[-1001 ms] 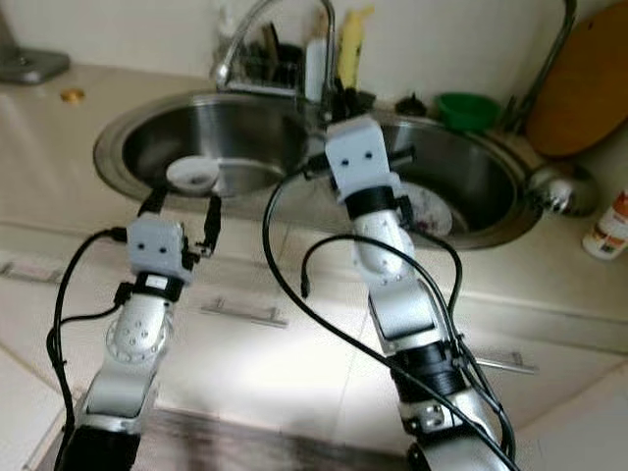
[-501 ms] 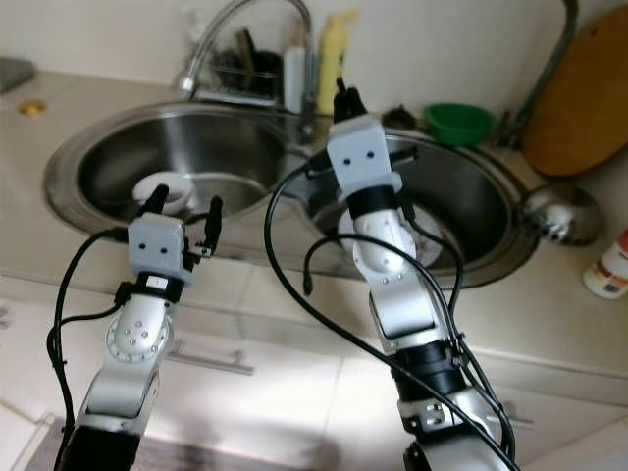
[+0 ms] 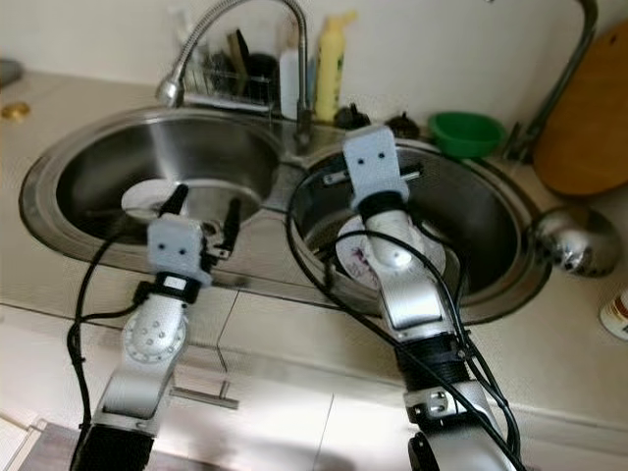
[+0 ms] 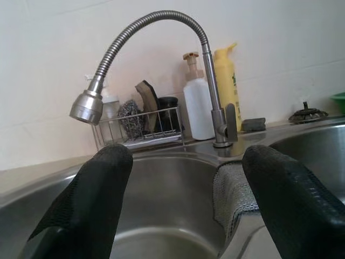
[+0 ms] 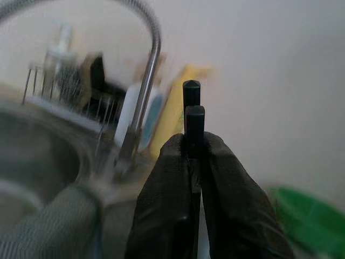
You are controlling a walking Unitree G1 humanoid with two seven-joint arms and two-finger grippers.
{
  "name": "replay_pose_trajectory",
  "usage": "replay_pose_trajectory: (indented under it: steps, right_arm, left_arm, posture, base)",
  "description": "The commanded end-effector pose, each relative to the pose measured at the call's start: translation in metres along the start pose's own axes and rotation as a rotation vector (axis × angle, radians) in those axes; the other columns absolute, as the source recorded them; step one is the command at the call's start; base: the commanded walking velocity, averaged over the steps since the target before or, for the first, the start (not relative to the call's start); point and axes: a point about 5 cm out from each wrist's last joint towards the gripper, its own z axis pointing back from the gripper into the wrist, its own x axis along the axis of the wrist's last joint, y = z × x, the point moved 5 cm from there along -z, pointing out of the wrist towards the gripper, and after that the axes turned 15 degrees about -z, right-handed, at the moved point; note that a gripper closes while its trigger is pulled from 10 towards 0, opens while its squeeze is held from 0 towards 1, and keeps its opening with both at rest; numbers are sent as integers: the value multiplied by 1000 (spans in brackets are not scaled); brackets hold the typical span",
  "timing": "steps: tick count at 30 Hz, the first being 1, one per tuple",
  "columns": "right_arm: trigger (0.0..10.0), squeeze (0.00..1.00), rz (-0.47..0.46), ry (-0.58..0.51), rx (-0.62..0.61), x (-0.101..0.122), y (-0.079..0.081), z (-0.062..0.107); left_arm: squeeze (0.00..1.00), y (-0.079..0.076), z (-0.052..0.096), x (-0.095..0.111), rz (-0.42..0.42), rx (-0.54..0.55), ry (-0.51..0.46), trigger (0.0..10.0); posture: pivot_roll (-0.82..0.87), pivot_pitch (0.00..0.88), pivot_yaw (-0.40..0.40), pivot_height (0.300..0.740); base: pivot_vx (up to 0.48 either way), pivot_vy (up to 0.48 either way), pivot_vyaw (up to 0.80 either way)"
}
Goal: Kitchen organization
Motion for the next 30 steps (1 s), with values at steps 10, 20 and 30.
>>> replay_pose_trajectory:
  steps: [10,20,30]
  right_arm:
    - [10000,0,269,246,33,-49,-21,-10]
    - [10000,0,456,452,278,-101,8,19]
    - [10000,1000,369,497,249,-107,5,26]
  left_arm:
    - [0,-2,0,1,-15,-5,-2,10000]
    - [0,-2,0,-1,-19,-11,5,10000]
    - [0,-4,1,-2,-19,-18,14,10000]
  posture:
    - [131,0,-77,740]
    - [131,0,-75,740]
    - [124,0,-73,740]
  base:
    - [0,0,0]
    - [0,0,0]
    - [0,0,0]
